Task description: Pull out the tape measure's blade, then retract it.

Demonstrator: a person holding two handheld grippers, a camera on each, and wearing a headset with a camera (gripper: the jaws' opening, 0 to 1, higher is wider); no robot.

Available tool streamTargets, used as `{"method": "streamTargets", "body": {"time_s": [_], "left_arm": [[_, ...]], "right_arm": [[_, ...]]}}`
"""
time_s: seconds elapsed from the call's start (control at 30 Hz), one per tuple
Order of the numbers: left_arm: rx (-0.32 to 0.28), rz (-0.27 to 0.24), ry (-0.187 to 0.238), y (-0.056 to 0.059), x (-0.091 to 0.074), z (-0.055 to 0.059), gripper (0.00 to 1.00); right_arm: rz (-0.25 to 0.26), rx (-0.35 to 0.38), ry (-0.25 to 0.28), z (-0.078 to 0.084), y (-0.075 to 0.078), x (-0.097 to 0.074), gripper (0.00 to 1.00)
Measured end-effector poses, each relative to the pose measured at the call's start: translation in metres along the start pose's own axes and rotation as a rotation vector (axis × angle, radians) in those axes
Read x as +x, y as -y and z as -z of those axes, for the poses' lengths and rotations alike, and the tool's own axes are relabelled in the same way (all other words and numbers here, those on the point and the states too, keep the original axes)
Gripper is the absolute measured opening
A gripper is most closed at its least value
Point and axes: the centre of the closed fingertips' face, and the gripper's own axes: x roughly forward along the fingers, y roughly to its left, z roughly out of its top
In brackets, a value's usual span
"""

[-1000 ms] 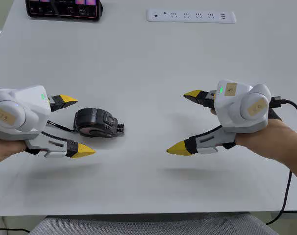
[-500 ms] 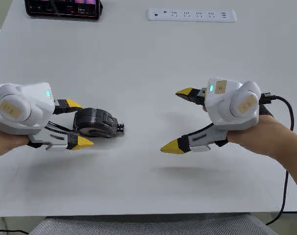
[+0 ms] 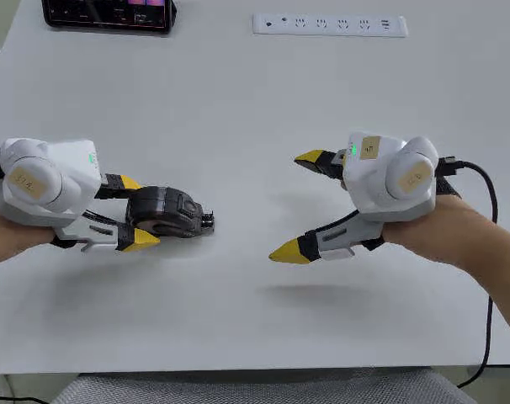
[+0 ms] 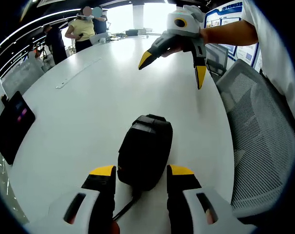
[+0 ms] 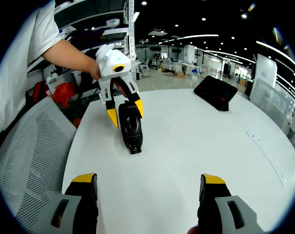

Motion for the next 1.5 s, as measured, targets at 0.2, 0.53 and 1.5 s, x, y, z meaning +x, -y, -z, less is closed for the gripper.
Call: {"method": "streamTargets", "body": {"time_s": [0.2,0.53,1.5], "left_arm": [[0.022,0.001,-0.024,-0.001,0.000,0.003,0.31],[0.068,0.008,-0.071,-0.003,0.001,0.006,0.27],[0.065,-0.001,-0.126,-0.003,0.002,0.008,0.26]], "right_arm": [[-0.006,0.000,0.001,-0.001,-0.002,0.002,0.85],[-0.011,0.000,0.004,-0.002,-0.003,0.006,0.84],[-0.054,-0.018,0.031,-0.009,-0.009,0.030,0.56]]}}
